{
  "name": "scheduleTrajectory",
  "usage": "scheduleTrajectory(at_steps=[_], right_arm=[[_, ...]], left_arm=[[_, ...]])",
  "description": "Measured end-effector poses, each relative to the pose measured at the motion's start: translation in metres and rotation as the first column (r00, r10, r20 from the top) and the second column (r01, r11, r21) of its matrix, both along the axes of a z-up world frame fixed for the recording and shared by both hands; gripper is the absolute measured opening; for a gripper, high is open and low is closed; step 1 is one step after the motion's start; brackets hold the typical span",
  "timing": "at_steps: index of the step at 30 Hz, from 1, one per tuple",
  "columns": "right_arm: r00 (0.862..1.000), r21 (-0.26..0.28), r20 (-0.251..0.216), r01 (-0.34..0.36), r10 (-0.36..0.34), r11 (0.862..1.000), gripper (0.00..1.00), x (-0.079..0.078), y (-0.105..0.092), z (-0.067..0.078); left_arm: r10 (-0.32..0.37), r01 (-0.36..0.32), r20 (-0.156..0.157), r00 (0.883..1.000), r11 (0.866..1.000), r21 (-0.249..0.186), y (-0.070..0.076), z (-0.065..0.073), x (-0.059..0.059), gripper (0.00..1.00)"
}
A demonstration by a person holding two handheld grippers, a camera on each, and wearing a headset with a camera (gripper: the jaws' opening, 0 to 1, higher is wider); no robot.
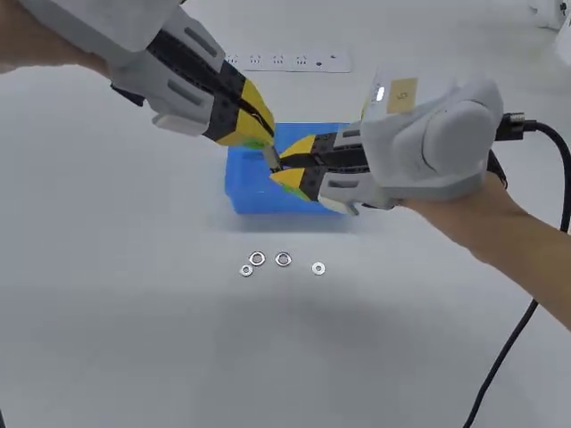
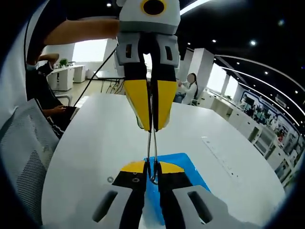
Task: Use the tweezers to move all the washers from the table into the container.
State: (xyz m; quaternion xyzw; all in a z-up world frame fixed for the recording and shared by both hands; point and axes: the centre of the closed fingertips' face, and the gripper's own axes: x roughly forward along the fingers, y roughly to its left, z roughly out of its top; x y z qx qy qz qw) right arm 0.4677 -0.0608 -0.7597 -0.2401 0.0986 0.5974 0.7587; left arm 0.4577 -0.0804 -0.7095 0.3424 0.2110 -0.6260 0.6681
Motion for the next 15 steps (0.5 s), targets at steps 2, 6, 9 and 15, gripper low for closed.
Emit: scheduleTrajectory(at_steps=[2, 6, 9, 15], right_arm=[[1.0, 0.002, 0.003, 0.004, -0.004, 1.0, 0.1, 0.008, 0.0, 0.0], [1.0, 0.001, 0.005, 0.017, -0.017, 1.0, 0.1, 0.029, -0.001, -0.009], [1.0, -0.005, 0.005, 0.015, -0.015, 1.0, 0.1, 0.039, 0.0, -0.018], [0.999, -0.042, -0.037, -0.001, -0.001, 0.999, 0.1, 0.054, 0.006, -0.051]], left_arm=[[-0.004, 0.003, 0.008, 1.0, 1.0, 0.005, -0.001, 0.0, 0.007, 0.07], [-0.004, 0.004, 0.016, 1.0, 1.0, 0.01, -0.001, -0.007, 0.024, 0.07], [0.001, -0.001, 0.0, 1.0, 1.0, 0.001, -0.001, -0.015, 0.034, 0.07], [0.015, -0.014, -0.041, 0.999, 1.0, 0.017, 0.002, -0.043, 0.05, 0.07]])
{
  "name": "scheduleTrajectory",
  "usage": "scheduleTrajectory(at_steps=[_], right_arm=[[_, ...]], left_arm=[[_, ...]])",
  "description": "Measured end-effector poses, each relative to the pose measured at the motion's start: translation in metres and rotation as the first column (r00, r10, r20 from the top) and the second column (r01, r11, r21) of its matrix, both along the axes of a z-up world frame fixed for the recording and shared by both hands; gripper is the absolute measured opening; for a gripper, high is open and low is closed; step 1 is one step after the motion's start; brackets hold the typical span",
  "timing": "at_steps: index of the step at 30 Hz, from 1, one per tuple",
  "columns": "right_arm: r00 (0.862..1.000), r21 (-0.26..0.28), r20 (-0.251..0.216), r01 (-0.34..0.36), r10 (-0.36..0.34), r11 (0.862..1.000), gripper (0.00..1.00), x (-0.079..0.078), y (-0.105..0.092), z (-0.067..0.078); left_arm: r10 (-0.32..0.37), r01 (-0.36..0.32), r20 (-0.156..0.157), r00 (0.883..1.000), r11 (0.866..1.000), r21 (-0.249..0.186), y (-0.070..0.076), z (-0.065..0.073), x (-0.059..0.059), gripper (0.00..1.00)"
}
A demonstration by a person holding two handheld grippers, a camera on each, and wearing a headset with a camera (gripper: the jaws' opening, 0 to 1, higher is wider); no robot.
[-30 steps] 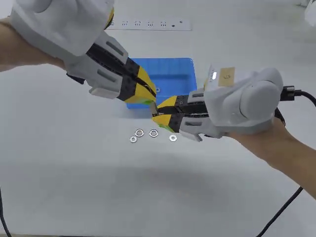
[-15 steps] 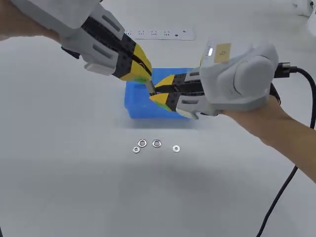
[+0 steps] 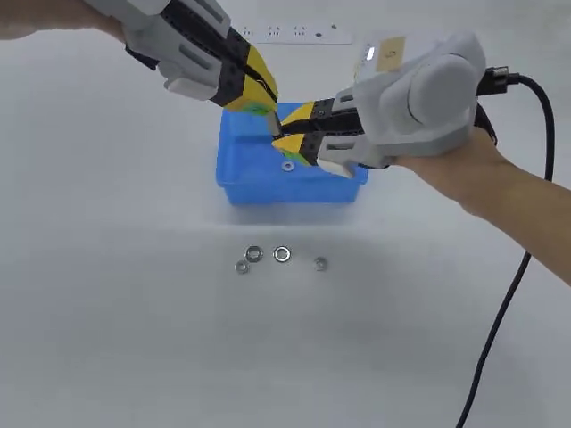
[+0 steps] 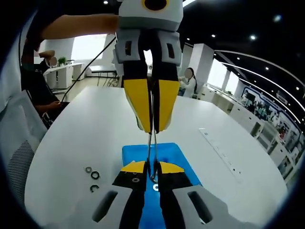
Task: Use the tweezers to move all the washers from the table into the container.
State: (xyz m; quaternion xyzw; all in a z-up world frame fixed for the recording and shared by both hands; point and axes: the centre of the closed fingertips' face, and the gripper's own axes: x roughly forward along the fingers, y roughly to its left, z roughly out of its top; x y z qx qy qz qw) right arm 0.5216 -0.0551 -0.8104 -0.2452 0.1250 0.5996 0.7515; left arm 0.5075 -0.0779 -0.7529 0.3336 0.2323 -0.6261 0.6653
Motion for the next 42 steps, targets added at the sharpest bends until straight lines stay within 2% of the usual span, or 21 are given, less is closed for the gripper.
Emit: scheduleTrajectory(at_steps=[2, 3, 9, 13, 18, 28, 38, 40, 41, 42], right_arm=[[1.0, -0.008, -0.017, 0.004, -0.004, 1.0, 0.1, 0.002, 0.001, -0.007], [0.999, -0.011, -0.039, 0.013, -0.014, 1.0, 0.1, 0.003, 0.001, -0.013], [0.997, -0.027, -0.078, 0.021, -0.023, 0.999, 0.1, 0.008, 0.002, -0.03], [0.996, -0.037, -0.087, 0.03, -0.033, 0.999, 0.1, 0.01, 0.0, -0.037], [0.994, -0.035, -0.093, 0.047, -0.05, 0.998, 0.11, 0.009, -0.001, -0.035], [0.998, -0.027, -0.056, 0.025, -0.026, 0.999, 0.11, 0.002, -0.002, -0.018], [1.0, 0.012, -0.013, 0.024, -0.024, 1.0, 0.11, -0.019, -0.009, 0.022], [1.0, 0.025, -0.004, 0.028, -0.028, 0.999, 0.11, -0.024, -0.013, 0.03], [1.0, 0.027, 0.0, 0.029, -0.029, 0.999, 0.11, -0.026, -0.014, 0.032], [1.0, 0.029, 0.002, 0.029, -0.029, 0.999, 0.11, -0.028, -0.016, 0.034]], left_arm=[[0.012, -0.012, -0.011, 1.0, 1.0, -0.003, 0.001, -0.01, 0.005, 0.07], [0.019, -0.019, -0.017, 1.0, 1.0, -0.004, 0.002, -0.015, 0.008, 0.07], [0.054, -0.055, -0.055, 0.997, 0.998, -0.02, 0.002, -0.033, 0.017, 0.07], [0.054, -0.055, -0.063, 0.997, 0.998, -0.019, 0.001, -0.037, 0.018, 0.07], [0.039, -0.04, -0.064, 0.997, 0.999, -0.02, -0.001, -0.036, 0.017, 0.07], [0.026, -0.026, -0.027, 0.999, 1.0, -0.003, 0.0, -0.018, 0.007, 0.07], [-0.013, 0.013, 0.039, 0.999, 1.0, -0.009, -0.01, 0.019, -0.013, 0.07], [-0.033, 0.034, 0.063, 0.997, 0.999, -0.021, -0.014, 0.027, -0.019, 0.07], [-0.036, 0.037, 0.048, 0.998, 0.999, -0.03, -0.016, 0.029, -0.024, 0.07], [-0.038, 0.039, 0.045, 0.998, 0.999, -0.032, -0.016, 0.03, -0.026, 0.07]])
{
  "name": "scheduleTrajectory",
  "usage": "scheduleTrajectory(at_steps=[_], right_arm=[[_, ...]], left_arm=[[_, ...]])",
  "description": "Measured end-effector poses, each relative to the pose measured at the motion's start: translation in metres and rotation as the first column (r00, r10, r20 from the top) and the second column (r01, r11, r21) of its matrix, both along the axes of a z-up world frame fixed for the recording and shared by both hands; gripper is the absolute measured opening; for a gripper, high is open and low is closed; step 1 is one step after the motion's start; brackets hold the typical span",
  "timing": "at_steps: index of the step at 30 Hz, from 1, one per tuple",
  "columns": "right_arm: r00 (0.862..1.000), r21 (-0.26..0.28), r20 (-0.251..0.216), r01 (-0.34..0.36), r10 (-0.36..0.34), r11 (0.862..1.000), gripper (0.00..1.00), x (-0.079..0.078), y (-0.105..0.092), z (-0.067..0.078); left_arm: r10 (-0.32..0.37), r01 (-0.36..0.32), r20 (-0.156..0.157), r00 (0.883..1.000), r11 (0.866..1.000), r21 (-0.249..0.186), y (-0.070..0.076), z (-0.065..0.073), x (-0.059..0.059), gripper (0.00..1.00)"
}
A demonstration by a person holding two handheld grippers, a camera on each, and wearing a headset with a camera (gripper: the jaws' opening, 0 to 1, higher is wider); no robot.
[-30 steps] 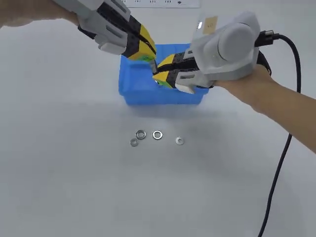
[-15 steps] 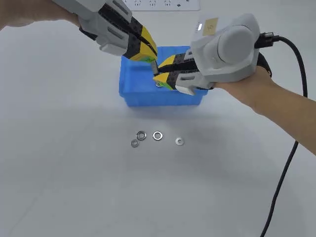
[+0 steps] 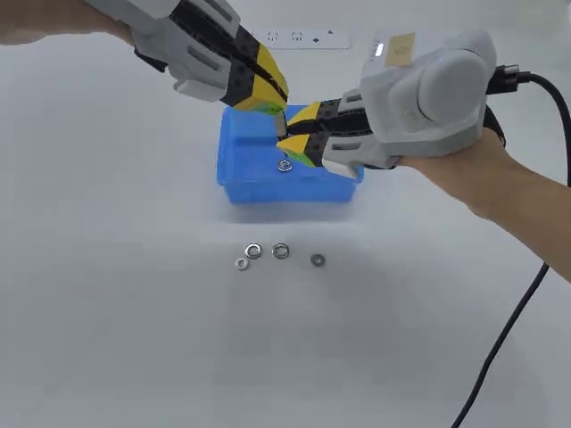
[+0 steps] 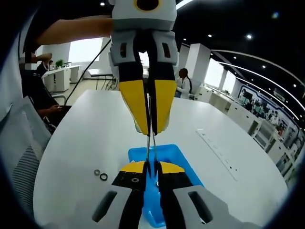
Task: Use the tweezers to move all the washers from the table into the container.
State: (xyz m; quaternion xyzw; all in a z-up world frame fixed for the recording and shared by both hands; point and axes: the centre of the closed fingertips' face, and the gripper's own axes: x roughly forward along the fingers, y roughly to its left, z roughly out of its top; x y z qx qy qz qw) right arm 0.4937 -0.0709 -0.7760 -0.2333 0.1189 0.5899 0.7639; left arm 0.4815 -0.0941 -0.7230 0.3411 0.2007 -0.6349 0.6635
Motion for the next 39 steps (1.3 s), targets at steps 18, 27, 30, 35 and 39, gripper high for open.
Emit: scheduleTrajectory(at_steps=[18, 27, 30, 35, 39], right_arm=[[1.0, -0.015, -0.015, -0.002, 0.001, 1.0, 0.1, -0.061, -0.031, -0.002], [0.999, -0.028, -0.051, -0.009, 0.008, 1.0, 0.11, -0.081, -0.039, -0.023], [0.998, -0.029, -0.067, -0.009, 0.007, 1.0, 0.11, -0.086, -0.04, -0.03], [0.996, -0.034, -0.089, -0.011, 0.008, 0.999, 0.11, -0.091, -0.039, -0.041], [0.995, -0.037, -0.101, -0.011, 0.007, 0.999, 0.11, -0.092, -0.038, -0.05]], left_arm=[[-0.038, 0.038, -0.012, 0.999, 0.999, -0.001, -0.022, -0.004, -0.06, 0.06], [-0.052, 0.053, -0.05, 0.997, 0.999, 0.004, -0.031, -0.023, -0.079, 0.06], [-0.051, 0.051, -0.063, 0.997, 0.999, 0.003, -0.033, -0.03, -0.084, 0.06], [-0.042, 0.043, -0.085, 0.995, 0.999, 0.009, -0.032, -0.044, -0.084, 0.06], [-0.035, 0.036, -0.1, 0.994, 0.999, 0.016, -0.031, -0.048, -0.085, 0.07]])
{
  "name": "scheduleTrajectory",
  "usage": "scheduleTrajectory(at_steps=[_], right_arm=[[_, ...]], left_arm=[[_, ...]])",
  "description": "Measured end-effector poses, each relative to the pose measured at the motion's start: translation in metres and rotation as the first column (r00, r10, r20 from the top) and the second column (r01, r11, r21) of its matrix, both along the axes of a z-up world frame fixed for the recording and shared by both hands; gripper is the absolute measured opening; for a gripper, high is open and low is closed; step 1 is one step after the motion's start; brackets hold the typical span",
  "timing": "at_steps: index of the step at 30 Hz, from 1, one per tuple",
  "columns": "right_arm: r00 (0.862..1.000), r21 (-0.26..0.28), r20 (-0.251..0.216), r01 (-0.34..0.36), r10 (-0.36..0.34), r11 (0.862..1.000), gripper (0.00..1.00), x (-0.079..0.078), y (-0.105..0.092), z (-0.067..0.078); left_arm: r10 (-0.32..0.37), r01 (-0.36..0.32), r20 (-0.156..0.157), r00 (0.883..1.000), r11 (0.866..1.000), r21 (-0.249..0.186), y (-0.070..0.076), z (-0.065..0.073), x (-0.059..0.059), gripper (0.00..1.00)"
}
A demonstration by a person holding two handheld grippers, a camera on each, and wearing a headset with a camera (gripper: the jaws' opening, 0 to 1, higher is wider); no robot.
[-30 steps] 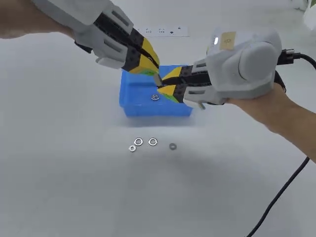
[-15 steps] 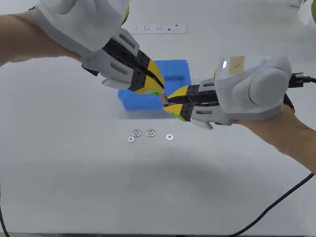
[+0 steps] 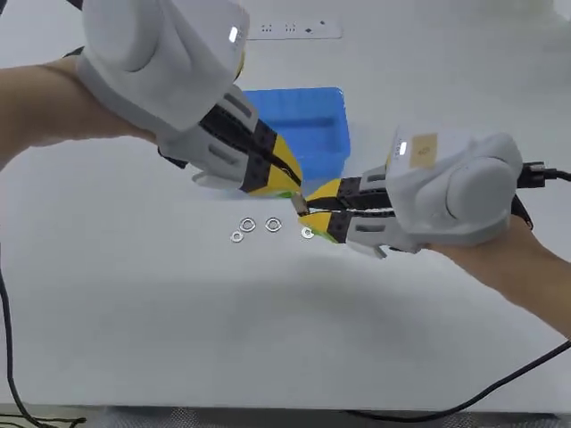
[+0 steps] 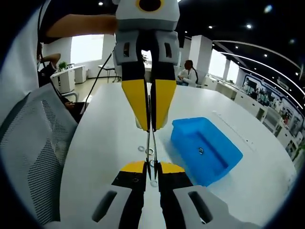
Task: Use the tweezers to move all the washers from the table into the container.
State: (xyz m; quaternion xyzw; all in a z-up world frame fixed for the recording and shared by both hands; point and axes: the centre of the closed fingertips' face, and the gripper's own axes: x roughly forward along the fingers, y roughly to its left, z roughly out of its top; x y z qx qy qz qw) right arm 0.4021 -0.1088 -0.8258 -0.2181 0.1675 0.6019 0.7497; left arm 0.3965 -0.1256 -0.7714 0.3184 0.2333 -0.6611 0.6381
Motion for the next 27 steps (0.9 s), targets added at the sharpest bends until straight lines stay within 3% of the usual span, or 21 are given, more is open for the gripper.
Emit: scheduleTrajectory(at_steps=[5, 6, 9, 27], right_arm=[[1.0, -0.004, -0.015, 0.007, -0.007, 1.0, 0.11, 0.001, 0.0, -0.008], [1.0, -0.009, -0.018, 0.009, -0.009, 1.0, 0.11, 0.002, 0.0, -0.01], [1.0, -0.016, -0.024, 0.01, -0.01, 1.0, 0.11, 0.003, 0.0, -0.015], [0.998, -0.01, -0.052, 0.018, -0.019, 1.0, 0.11, 0.008, 0.005, -0.024]], left_arm=[[0.004, -0.004, 0.007, 1.0, 1.0, 0.006, 0.0, -0.007, 0.0, 0.07], [0.013, -0.013, -0.008, 1.0, 1.0, 0.009, 0.001, -0.009, 0.0, 0.07], [0.013, -0.013, -0.007, 1.0, 1.0, 0.025, 0.002, -0.014, 0.0, 0.07], [0.011, -0.01, -0.025, 1.0, 0.999, 0.031, -0.001, -0.019, 0.003, 0.07]])
